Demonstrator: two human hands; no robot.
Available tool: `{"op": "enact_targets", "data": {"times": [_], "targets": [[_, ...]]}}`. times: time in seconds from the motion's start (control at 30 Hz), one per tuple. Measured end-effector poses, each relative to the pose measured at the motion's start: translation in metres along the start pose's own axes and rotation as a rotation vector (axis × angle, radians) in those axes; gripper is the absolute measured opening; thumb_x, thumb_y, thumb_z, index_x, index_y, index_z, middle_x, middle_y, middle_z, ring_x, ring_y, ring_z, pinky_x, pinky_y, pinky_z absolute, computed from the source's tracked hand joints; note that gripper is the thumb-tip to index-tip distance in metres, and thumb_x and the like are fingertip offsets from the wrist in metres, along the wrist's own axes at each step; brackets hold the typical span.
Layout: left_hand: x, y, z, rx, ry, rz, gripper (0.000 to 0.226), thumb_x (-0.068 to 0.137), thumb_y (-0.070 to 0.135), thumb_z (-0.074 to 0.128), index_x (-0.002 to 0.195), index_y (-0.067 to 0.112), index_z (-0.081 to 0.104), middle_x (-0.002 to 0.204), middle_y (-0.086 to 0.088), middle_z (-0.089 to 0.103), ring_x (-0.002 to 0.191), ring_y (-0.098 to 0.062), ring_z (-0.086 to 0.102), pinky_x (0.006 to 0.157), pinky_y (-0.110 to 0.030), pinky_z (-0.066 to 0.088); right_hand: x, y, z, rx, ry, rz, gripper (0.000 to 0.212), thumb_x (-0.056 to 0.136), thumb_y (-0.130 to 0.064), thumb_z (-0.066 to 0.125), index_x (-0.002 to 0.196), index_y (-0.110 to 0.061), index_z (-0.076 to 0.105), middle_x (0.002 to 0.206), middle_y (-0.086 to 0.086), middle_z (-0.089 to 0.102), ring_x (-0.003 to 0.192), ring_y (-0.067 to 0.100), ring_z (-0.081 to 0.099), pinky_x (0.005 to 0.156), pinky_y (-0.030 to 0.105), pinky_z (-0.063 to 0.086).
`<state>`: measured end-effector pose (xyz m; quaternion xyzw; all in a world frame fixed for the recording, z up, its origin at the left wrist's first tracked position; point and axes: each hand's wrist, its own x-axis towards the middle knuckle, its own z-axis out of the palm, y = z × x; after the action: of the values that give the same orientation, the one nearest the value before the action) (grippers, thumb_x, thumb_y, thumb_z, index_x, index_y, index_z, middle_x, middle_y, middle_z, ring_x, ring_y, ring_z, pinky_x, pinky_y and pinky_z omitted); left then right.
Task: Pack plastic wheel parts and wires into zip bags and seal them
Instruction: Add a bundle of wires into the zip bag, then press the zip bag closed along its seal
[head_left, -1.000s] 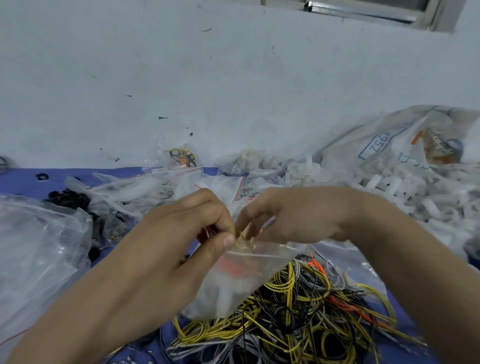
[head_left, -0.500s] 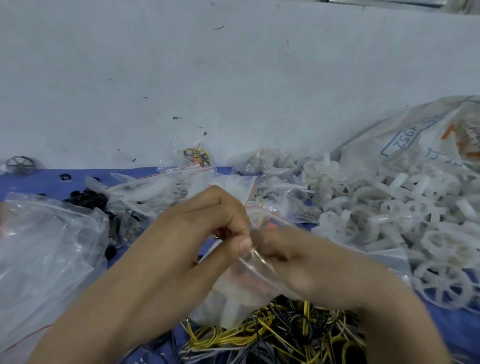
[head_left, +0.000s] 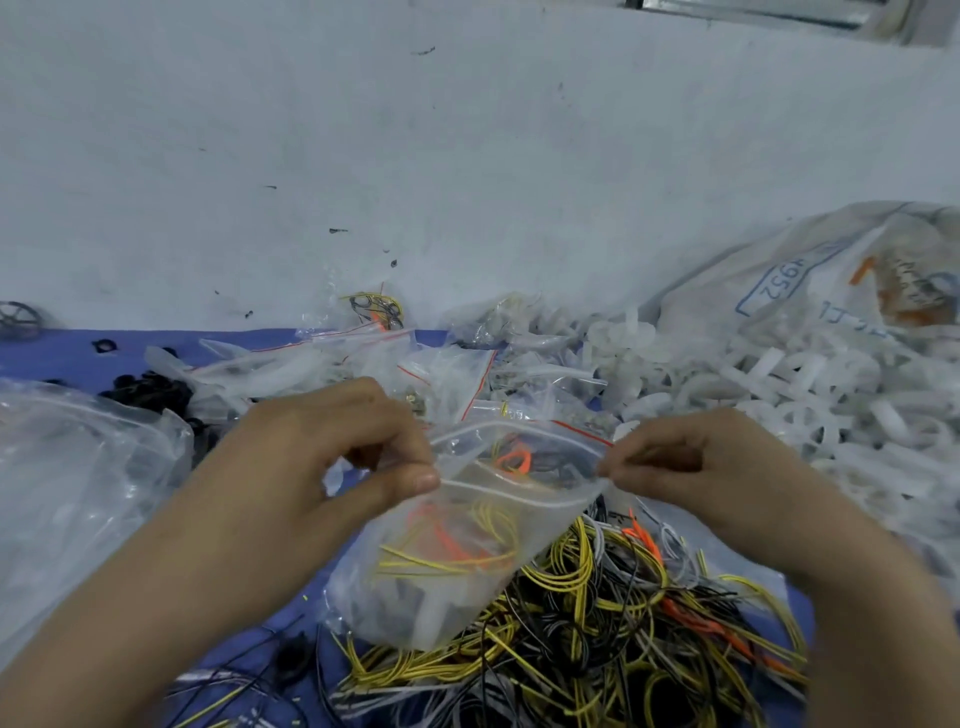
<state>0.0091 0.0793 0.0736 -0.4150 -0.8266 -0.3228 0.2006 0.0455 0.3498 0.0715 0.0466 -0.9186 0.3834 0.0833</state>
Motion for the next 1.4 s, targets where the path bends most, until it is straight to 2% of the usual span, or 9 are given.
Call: {"op": "enact_targets", "data": {"times": [0.17,0.33,0.53,0.63,0.77,0.93,1.03,1.3,1.4], "targets": [[-0.003,-0.007,-0.007,-0.001,0.077,-0.05,0.018,0.076,0.046,0.061,0.092,0.039,0.064,0.082,0.016,0.063,0.076,-0.002,0.062,0.065,-0.02,0.046,0.004,0.003,0.001,0.036,0.054,-0.057,0.014,0.082,-0.012,0.07,0.074,-0.024,0.071,0.075,-0.01,0.071,0.071,0.001,0.064,0.069,0.012,0.049],[-0.006,-0.008,-0.011,-0.021,0.089,-0.099,0.032,0.074,0.053,0.055,0.106,0.059,0.056,0.076,0.018,0.059,0.073,-0.003,0.062,0.041,-0.031,0.054,0.009,0.006,0.005,0.132,0.125,-0.082,0.017,0.083,-0.007,0.067,0.074,-0.02,0.069,0.074,-0.004,0.069,0.069,0.006,0.062,0.065,0.014,0.048],[-0.005,-0.005,-0.009,-0.031,0.085,-0.123,0.033,0.072,0.056,0.065,0.104,0.058,0.058,0.074,0.018,0.062,0.071,-0.001,0.062,0.062,-0.025,0.049,0.009,0.0,0.008,0.152,0.1,-0.068,0.021,0.081,-0.016,0.07,0.095,-0.03,0.062,0.085,-0.007,0.067,0.083,0.0,0.062,0.079,0.017,0.046],[-0.001,0.004,0.0,-0.06,0.054,-0.118,0.037,0.069,0.061,0.064,0.105,0.056,0.057,0.073,0.02,0.062,0.069,-0.002,0.061,0.064,-0.018,0.045,0.002,-0.02,0.01,0.077,0.037,-0.178,0.039,0.071,-0.036,0.075,0.105,-0.046,0.061,0.099,-0.025,0.065,0.101,-0.012,0.055,0.087,0.002,0.034],[0.005,0.015,0.016,-0.109,0.058,-0.077,0.041,0.066,0.044,0.069,0.105,0.05,0.059,0.068,0.019,0.062,0.061,0.0,0.059,0.056,-0.006,0.04,-0.003,-0.049,0.028,0.072,-0.076,-0.321,0.02,0.071,-0.028,0.08,0.09,-0.031,0.073,0.092,-0.021,0.069,0.091,-0.01,0.061,0.08,0.005,0.039],[0.006,0.01,0.021,-0.177,0.105,-0.133,0.028,0.066,0.046,0.067,0.094,0.048,0.062,0.071,0.018,0.065,0.064,-0.01,0.06,0.058,-0.022,0.047,0.004,-0.051,0.039,0.117,-0.026,-0.318,0.002,0.078,-0.016,0.075,0.079,-0.018,0.074,0.079,-0.007,0.071,0.079,0.0,0.063,0.077,0.018,0.047],[0.006,0.007,0.02,-0.141,0.091,-0.154,0.024,0.067,0.054,0.074,0.086,0.043,0.064,0.07,0.02,0.065,0.066,-0.003,0.06,0.058,-0.017,0.046,0.006,-0.05,0.039,0.113,-0.025,-0.307,0.004,0.08,-0.016,0.073,0.083,-0.015,0.075,0.08,-0.006,0.071,0.08,0.002,0.063,0.081,0.023,0.047],[0.007,0.005,0.023,-0.154,0.092,-0.199,0.028,0.06,0.06,0.053,0.081,0.046,0.063,0.058,0.023,0.063,0.062,-0.001,0.06,0.057,-0.009,0.041,0.006,-0.055,0.044,0.075,0.044,-0.397,0.011,0.076,-0.013,0.076,0.074,-0.023,0.071,0.073,-0.014,0.067,0.077,-0.001,0.061,0.073,0.008,0.041],[0.007,0.003,0.023,-0.14,0.091,-0.177,0.028,0.063,0.062,0.071,0.083,0.043,0.063,0.058,0.022,0.064,0.062,-0.001,0.061,0.059,-0.008,0.042,0.007,-0.056,0.046,0.036,0.043,-0.406,0.006,0.077,-0.015,0.075,0.076,-0.02,0.072,0.069,-0.016,0.065,0.073,-0.007,0.058,0.068,0.007,0.039]]}}
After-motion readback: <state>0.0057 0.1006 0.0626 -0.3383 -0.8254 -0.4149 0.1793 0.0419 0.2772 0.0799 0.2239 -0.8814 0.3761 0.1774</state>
